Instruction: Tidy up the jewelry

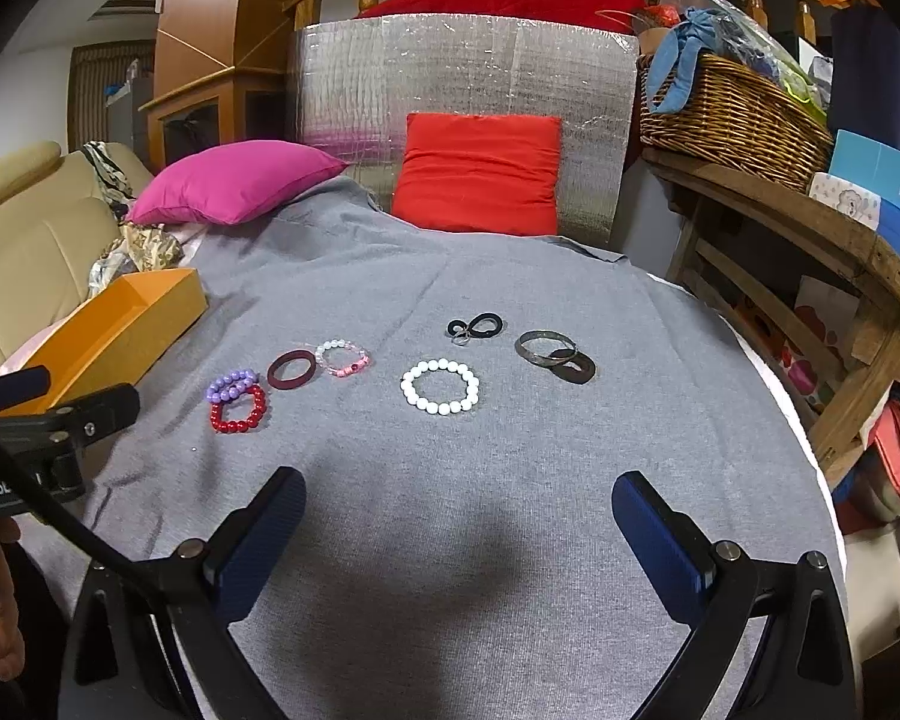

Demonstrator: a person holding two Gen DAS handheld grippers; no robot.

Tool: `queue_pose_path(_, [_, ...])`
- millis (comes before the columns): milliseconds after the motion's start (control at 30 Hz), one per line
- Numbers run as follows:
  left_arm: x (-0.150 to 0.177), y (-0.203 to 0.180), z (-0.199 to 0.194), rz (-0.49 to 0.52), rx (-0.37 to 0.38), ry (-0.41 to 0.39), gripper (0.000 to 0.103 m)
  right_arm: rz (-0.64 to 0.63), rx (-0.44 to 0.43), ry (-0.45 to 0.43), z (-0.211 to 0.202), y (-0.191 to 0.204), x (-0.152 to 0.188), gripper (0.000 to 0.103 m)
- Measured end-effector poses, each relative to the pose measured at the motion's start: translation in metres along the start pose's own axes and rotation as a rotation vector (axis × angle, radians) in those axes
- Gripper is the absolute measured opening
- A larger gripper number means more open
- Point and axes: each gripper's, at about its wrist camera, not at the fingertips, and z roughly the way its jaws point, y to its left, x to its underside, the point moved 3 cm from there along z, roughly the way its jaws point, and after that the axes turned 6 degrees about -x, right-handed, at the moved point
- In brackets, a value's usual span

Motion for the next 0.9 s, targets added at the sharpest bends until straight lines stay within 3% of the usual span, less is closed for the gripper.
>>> queue_pose_path(900, [-0.0014,0.0032,-0.0043,-0.008,0.001,0.001,0.103,-0.002,-0.001,-0.006,-0.0049,0.0024,-0.0041,0.103])
